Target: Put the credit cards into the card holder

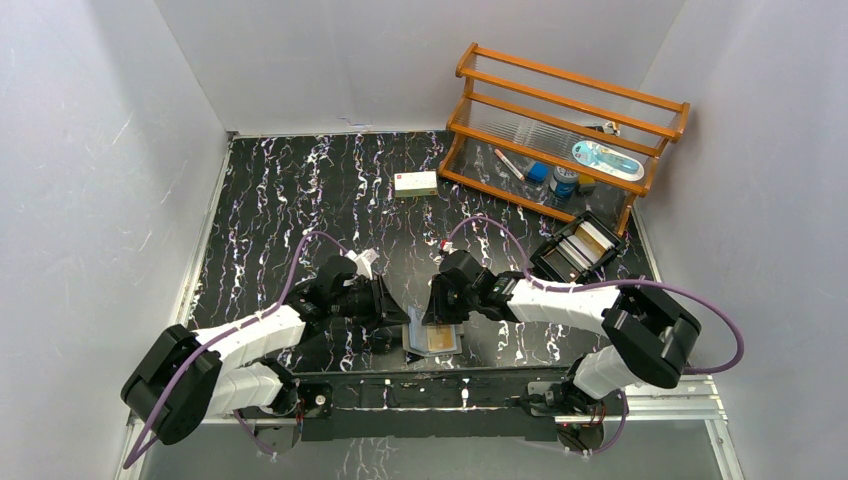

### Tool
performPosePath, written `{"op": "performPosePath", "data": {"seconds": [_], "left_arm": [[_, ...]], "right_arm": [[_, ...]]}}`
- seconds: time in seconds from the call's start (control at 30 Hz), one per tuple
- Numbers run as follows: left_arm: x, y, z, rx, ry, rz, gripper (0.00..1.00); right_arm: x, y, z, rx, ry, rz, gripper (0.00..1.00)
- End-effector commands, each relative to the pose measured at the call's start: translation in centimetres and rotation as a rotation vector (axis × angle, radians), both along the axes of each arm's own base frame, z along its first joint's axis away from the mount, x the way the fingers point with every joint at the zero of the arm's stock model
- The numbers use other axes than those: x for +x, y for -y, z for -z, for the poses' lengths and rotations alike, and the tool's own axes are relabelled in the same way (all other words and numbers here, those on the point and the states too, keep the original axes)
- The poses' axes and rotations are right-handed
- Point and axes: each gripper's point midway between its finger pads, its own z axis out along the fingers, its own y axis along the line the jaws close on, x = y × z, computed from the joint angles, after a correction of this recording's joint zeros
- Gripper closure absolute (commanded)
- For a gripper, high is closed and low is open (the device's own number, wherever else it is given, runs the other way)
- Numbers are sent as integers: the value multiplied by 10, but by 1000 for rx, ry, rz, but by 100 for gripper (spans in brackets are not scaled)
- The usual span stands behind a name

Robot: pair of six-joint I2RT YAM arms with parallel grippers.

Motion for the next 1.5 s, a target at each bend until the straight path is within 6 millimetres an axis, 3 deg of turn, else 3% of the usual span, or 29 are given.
{"op": "performPosePath", "data": {"seconds": [0.0,0.2,0.47,0.7,0.93,1.2,1.47], "left_arm": [[5,8,-16,-52,37,20,86],[5,8,-14,-55,33,21,88],[6,9,-9,-43,22,20,78],[7,10,-9,-40,21,23,76],[8,10,-18,-58,35,7,67],[8,10,-21,-75,35,3,86],[7,10,-22,-81,36,1,96]], "right_arm": [[5,-4,-2,13,21,13,75],[4,-2,2,4,19,17,75],[6,-3,-3,20,31,22,68],[6,-9,-21,109,57,27,57],[1,-16,-34,151,55,12,45],[-8,-25,-34,152,48,-14,44],[-9,-29,-41,163,56,-14,42]]}}
